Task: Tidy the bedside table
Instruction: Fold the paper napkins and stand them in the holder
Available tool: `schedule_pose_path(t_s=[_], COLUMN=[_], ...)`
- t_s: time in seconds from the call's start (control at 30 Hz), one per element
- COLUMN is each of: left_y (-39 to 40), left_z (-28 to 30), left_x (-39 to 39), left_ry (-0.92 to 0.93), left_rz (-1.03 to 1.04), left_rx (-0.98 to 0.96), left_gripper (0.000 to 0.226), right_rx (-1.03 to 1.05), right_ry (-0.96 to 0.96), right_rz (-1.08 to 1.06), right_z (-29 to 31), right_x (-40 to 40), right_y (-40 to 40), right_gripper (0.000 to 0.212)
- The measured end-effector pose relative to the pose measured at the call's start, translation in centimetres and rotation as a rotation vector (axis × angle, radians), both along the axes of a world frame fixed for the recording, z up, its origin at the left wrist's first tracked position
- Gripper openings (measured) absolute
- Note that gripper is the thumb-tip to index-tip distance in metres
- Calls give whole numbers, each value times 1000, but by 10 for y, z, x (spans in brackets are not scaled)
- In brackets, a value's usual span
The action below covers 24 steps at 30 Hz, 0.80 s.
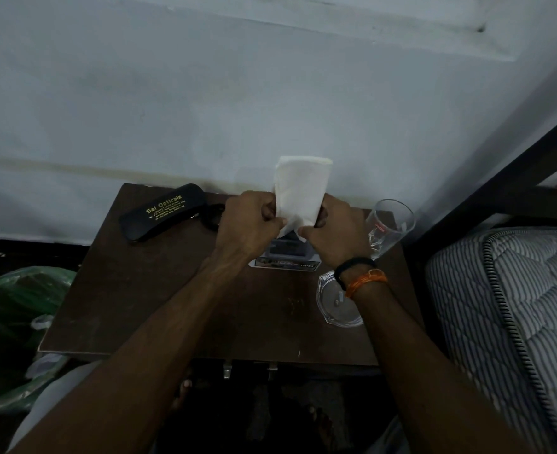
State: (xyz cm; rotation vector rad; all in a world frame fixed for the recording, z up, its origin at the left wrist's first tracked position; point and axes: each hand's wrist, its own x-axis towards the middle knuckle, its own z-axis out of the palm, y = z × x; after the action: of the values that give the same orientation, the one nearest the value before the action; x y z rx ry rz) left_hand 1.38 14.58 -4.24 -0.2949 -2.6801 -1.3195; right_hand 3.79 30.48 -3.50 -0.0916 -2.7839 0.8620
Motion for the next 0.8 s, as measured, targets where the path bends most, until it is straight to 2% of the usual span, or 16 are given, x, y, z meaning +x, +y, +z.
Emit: schedule_pose_path(t_s=[0.33,0.43,0.53,0.6,0.67,0.8], left_y=[-2,-1,2,4,5,7], left_z=[-9,-9,-6,-2,0,1], left_x=[0,-1,1,4,7,11], left_ry=[67,65,42,35,28,3], left_rz=[-16,31,61,68,72,40], left_rx=[-50,-128,-142,-142,-130,-21], left_gripper=[13,20,18,24,29,20], right_rx=[130,93,33,-6,-8,62], right_ry=[56,65,56,31,25,27], right_rz=[7,-15,-31,-40,-57,-28], right_z=[-13,-14,-10,-5,-1,-5], right_x=[0,0,0,-1,-1,1], right_y=[-10,-12,-11,-9,-5,-7], right_gripper=[47,46,43,44,40,40])
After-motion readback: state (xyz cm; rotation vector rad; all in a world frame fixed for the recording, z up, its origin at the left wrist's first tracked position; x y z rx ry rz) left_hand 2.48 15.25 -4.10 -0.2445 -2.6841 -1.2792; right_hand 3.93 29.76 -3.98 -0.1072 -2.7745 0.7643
